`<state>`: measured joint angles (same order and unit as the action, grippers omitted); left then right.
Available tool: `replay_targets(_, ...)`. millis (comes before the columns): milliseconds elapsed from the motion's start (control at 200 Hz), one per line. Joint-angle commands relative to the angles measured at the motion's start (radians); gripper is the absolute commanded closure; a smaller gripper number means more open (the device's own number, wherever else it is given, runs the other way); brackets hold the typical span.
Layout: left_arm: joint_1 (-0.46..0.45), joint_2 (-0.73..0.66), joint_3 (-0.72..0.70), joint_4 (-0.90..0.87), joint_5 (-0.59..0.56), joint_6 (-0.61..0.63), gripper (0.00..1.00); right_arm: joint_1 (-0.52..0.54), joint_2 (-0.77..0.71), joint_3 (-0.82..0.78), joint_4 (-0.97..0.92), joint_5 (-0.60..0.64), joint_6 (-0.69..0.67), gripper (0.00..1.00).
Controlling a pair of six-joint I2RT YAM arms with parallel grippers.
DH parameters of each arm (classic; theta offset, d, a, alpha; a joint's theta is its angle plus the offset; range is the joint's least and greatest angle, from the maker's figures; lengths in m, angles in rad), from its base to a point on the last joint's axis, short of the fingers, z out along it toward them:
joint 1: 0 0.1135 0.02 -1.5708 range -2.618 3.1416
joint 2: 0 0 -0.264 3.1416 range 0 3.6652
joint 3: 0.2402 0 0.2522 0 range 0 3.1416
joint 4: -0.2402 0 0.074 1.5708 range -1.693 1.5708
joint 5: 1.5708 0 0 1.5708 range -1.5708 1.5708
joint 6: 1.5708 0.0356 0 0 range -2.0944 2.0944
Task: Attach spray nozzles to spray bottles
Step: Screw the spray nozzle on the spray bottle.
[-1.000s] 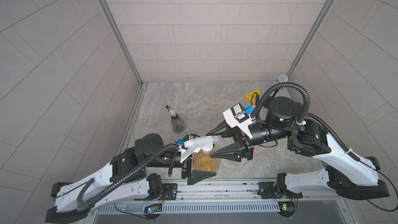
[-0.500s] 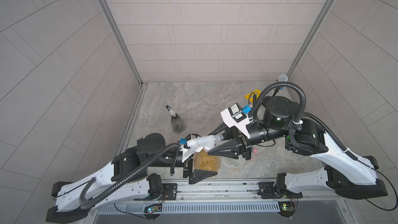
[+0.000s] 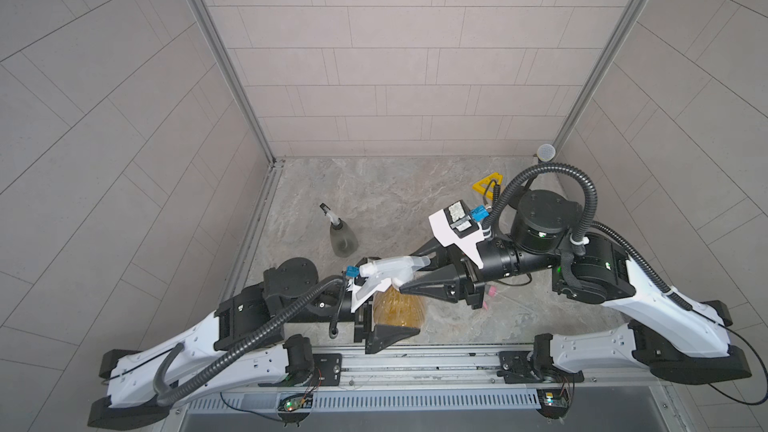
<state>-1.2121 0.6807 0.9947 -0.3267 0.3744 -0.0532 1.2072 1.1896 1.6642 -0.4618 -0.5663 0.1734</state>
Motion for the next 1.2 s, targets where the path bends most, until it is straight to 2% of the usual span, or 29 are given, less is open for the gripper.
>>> replay_targets(0,0.005,0.002,0.038,0.026,-0.133,-0.002,1.0,0.044,-0.02,-0.036,-0.047,0.104,-0.026,0.78)
replay_targets(95,0.005,0.003,0.047,0.026,-0.19,0.003,1.0,0.073,-0.035,-0.083,-0.026,0.2,0.003,0.78)
replay_targets(255,0.005,0.004,0.048,0.035,-0.275,0.019,1.0,0.185,-0.048,-0.136,-0.01,0.464,0.045,0.78)
replay_targets(425,0.005,0.01,0.044,0.063,-0.319,0.032,1.0,0.314,-0.021,-0.162,0.011,0.763,0.078,0.79)
replay_targets(640,0.005,0.016,0.049,0.063,-0.35,0.044,1.0,0.399,0.062,-0.145,0.031,1.047,0.134,0.77)
replay_targets(705,0.005,0.017,0.047,0.063,-0.349,0.044,1.0,0.428,0.083,-0.129,0.032,1.093,0.141,0.74)
replay_targets(811,0.005,0.015,0.043,0.052,-0.339,0.043,1.0,0.427,0.066,-0.117,0.055,1.095,0.103,0.67)
replay_targets(951,0.005,0.001,0.029,0.048,-0.306,0.037,1.0,0.425,-0.027,-0.12,0.067,1.0,0.005,0.57)
replay_targets(1076,0.005,-0.015,0.023,0.042,-0.268,0.037,1.0,0.419,-0.109,-0.105,0.004,0.801,-0.041,0.37)
replay_targets(1196,0.005,-0.023,0.021,0.032,-0.222,0.042,1.0,0.229,-0.159,-0.103,-0.054,0.472,-0.037,0.31)
